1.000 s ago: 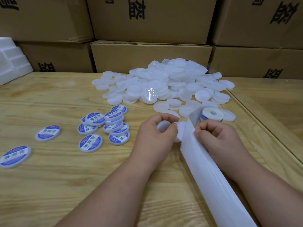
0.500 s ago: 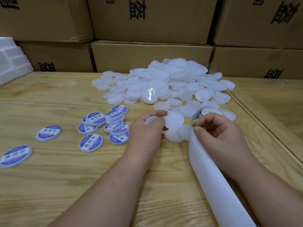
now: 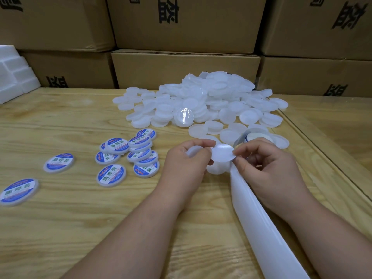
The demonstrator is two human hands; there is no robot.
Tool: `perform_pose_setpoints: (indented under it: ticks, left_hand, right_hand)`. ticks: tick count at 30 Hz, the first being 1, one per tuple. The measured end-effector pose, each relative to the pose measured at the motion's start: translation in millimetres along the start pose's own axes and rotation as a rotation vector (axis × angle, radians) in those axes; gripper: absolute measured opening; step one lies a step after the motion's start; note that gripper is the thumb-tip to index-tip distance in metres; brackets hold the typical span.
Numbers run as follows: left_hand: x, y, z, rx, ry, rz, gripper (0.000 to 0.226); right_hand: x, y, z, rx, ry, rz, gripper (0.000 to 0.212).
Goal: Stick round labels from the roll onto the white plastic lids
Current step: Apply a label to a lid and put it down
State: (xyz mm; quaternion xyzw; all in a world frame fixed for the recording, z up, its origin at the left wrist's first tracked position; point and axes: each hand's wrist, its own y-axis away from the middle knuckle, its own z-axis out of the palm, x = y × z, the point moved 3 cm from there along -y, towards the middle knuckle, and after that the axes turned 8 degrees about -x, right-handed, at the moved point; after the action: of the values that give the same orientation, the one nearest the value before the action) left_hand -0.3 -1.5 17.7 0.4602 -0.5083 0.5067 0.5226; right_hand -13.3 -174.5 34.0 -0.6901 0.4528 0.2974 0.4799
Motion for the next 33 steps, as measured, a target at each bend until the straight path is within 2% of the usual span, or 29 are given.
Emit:
perform_pose_setpoints:
  ticks: [5, 9, 11, 13, 15, 19, 23, 28, 31, 33]
  left_hand:
    - [3.6, 0.3, 3.0, -0.053, 0.097, 0.028, 0.025]
    - [7.7, 3.2, 2.6, -0.159, 0.298, 0.07, 0.042]
    - [8.0, 4.9, 1.2, -0.18, 0.353, 0.082, 0.041]
    - [8.1, 4.5, 0.6, -0.162, 0.405, 0.089, 0.033]
    - [8.2, 2.2, 0.2, -0.124, 0.431, 0.071, 0.024]
    - [8.7, -1.3, 0.7, -0.113, 0.508, 0.021, 0.025]
    - [8.4, -2.3, 0.8, -0.13, 0.559, -0.009, 0.032]
    - [7.1, -1.5, 1.6, -0.196, 0.579, -0.015, 0.036]
    - [5.7, -2.0, 2.6, -0.217, 0.532, 0.004, 0.032]
    - [5.2, -2.2, 2.9, -0.233, 0.503, 0.006, 0.037]
  right_hand:
    - [-0.1, 0.2, -1.8, 0.044, -0.039, 0.022, 0.033]
    - [0.8, 0.6, -4.9, 0.097, -0.163, 0.119, 0.028]
    - [2.0, 0.6, -5.6, 0.121, -0.259, 0.196, 0.025]
    - [4.6, 0.3, -4.9, 0.11, -0.455, 0.298, 0.021]
    - [6.1, -1.6, -4.2, 0.025, -0.683, 0.392, 0.018]
    - [6.5, -2.6, -4.0, -0.253, -0.994, 0.594, 0.019]
    - [5.7, 0.3, -1.6, -0.475, -1.104, 0.682, 0.048]
    - [2.0, 0.9, -2.8, -0.586, -1.185, 0.705, 0.061]
    - [0.7, 1.2, -3.6, -0.619, -1.2, 0.705, 0.065]
    - [0.3, 1.1, -3.4, -0.622, -1.195, 0.704, 0.068]
